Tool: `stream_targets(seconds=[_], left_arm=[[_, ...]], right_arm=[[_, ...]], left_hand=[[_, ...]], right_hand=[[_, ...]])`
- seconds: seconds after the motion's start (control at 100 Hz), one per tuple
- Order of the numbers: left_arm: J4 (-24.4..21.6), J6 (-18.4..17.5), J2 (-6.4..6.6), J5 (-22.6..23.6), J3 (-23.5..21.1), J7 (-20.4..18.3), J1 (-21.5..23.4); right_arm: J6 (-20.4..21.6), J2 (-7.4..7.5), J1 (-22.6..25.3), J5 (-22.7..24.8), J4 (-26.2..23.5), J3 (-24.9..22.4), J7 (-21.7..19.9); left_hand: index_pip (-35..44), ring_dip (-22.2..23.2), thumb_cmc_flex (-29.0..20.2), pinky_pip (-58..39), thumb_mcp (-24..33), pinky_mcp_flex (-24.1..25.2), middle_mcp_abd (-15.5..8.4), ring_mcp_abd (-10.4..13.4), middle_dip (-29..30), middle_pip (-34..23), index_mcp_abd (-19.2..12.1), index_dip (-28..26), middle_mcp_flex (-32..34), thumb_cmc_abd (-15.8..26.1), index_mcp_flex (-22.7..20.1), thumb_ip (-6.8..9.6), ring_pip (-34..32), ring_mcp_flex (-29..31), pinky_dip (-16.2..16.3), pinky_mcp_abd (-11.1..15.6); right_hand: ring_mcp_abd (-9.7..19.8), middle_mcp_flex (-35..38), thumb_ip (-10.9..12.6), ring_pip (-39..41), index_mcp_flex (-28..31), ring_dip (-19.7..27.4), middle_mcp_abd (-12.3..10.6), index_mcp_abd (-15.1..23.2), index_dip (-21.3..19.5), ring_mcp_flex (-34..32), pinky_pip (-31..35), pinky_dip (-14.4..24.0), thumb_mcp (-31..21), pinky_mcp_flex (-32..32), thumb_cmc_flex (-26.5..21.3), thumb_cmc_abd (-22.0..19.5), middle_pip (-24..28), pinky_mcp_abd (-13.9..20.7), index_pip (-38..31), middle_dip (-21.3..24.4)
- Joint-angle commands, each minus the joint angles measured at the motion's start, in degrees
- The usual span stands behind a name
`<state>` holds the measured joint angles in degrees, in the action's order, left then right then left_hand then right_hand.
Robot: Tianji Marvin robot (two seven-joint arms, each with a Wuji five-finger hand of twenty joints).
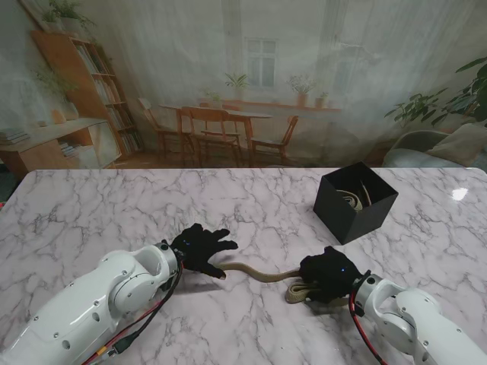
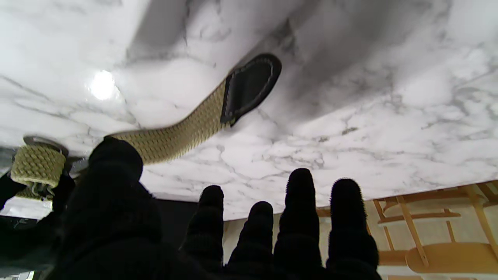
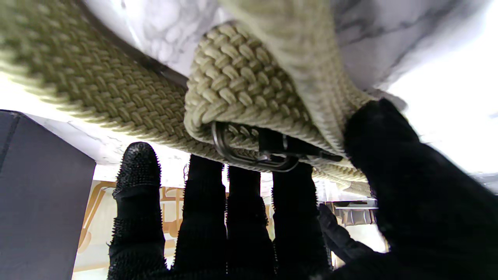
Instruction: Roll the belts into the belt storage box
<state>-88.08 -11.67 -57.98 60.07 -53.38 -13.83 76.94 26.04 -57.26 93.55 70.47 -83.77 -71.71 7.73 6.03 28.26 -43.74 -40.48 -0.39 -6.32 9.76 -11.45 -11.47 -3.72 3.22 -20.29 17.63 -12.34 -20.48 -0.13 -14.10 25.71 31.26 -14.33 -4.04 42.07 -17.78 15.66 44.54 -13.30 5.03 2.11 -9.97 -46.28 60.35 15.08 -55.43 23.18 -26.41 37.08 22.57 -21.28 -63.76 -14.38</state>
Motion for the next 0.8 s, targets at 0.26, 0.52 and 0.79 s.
stream_targets(seconds=[0.26, 0.52, 0.79], left_arm=[[1.6, 0.3, 0.86, 2.8, 2.3, -2.7, -1.2], [2.9, 1.2, 0.97, 4.1, 2.0, -2.0, -0.9], [0.3, -1.0, 1.51, 8.2, -5.0, -4.8, 3.7]], right_arm=[[-0.6, 0.11, 0.4, 0.9, -0.1, 0.1, 0.8], [-1.5, 0.08, 0.8, 1.1, -0.2, 0.0, 1.2], [-3.6, -0.07, 1.6, 1.3, -0.6, -0.2, 1.5]], left_hand=[[23.1, 1.6, -16.4, -4.7, 4.0, -1.4, 0.6, 0.9, -4.8, -5.4, -4.6, -20.3, 4.4, -4.5, -18.7, -0.72, -2.3, 1.4, 1.9, 1.1], [37.3, 2.7, -22.2, -7.1, 4.4, -1.5, 0.5, 1.5, -9.7, -9.6, -0.9, -25.0, 5.3, -0.6, -17.9, -0.62, -3.8, 1.3, 1.4, 1.8], [38.8, 2.9, -22.6, -6.8, 5.1, -1.0, -0.2, 1.8, -10.7, -10.1, 1.0, -27.7, 4.7, 0.3, -16.5, -0.93, -3.9, 0.8, 1.0, 1.9]], right_hand=[[-0.8, -4.4, 0.8, -0.4, 3.9, -1.0, 1.5, 6.5, 0.6, 3.1, 0.1, 0.2, -7.7, -1.8, -2.9, 0.0, 3.6, -0.6, -3.7, -1.5], [-1.2, -5.5, 0.8, -0.2, 4.6, -0.9, 2.1, 6.5, 0.6, 4.1, -0.5, 0.1, -7.9, -2.7, -2.4, 0.0, 4.3, -1.2, -3.6, -1.8], [-3.6, -8.8, 1.0, -2.0, 4.5, 0.7, 3.6, 5.5, 0.3, 7.8, -2.3, -0.5, -8.0, -4.8, -2.1, -0.4, 1.8, -2.0, -4.0, -0.5]])
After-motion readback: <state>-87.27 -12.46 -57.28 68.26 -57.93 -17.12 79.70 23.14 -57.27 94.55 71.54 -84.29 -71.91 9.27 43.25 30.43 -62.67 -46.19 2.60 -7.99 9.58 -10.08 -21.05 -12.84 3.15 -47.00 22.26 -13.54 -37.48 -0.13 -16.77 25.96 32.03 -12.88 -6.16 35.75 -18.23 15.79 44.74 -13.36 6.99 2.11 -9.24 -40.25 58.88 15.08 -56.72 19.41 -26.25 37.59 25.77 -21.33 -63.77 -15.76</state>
